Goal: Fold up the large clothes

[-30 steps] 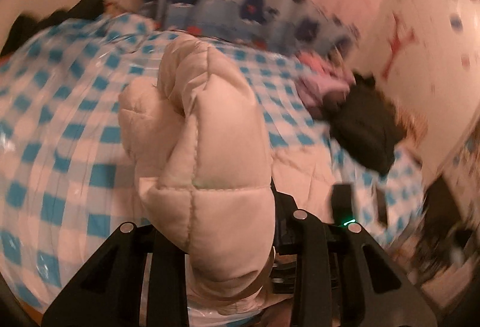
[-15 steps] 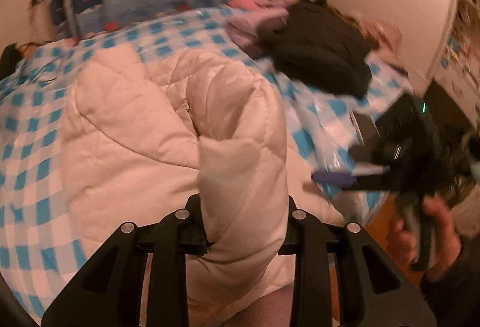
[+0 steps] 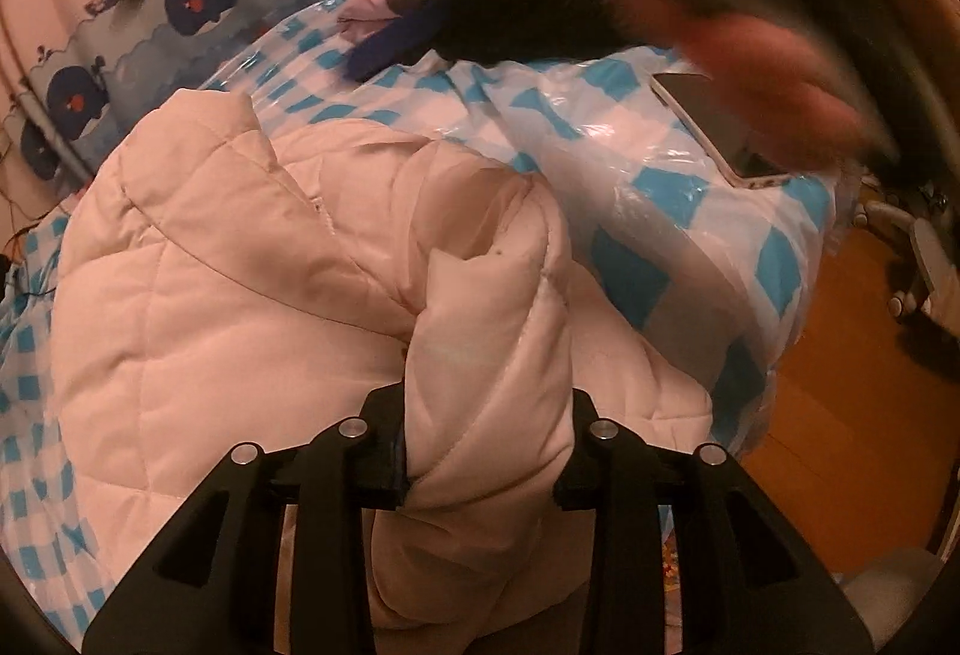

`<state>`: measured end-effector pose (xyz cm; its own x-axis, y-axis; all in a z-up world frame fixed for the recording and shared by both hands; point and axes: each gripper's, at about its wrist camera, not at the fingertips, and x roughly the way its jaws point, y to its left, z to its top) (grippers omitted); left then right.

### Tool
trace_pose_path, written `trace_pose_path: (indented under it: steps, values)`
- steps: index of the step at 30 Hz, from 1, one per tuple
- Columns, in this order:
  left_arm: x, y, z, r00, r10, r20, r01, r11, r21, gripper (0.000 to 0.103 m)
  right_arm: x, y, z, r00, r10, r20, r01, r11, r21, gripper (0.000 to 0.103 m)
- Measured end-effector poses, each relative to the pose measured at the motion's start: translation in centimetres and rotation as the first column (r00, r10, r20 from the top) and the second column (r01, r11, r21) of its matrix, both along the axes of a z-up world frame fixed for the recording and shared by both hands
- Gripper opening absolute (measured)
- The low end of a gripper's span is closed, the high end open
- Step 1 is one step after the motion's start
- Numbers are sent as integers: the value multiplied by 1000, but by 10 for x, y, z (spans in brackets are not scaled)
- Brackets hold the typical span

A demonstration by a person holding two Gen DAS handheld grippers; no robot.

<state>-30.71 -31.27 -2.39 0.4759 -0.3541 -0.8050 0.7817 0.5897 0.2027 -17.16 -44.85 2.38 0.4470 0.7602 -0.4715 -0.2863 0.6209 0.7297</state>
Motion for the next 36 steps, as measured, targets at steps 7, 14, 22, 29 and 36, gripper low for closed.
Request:
trace_pose_path:
  steps: [7,14,22,29,36]
  values:
    - [-10,15,21,999,-39,-25,39,999,10,50,46,71,-35,974,208,-87,-217,970,-110,37]
    - [-1,118,97,979,13,-203,-61,972,-228,56,12,52,-12,986,164,13,-162,982,-102,27]
    - [90,128,62,929,164,-331,-280,897,-341,65,-15,7,-40,999,29,-37,-32,997,-66,27]
    - [96,92,13,921,161,-354,-257,936,-242,66,-21,-20,-100,988,-87,-125,89,996,10,30]
    - [97,154,54,896,234,-378,-363,875,-320,69,-58,13,-42,976,-218,0,198,888,-415,50]
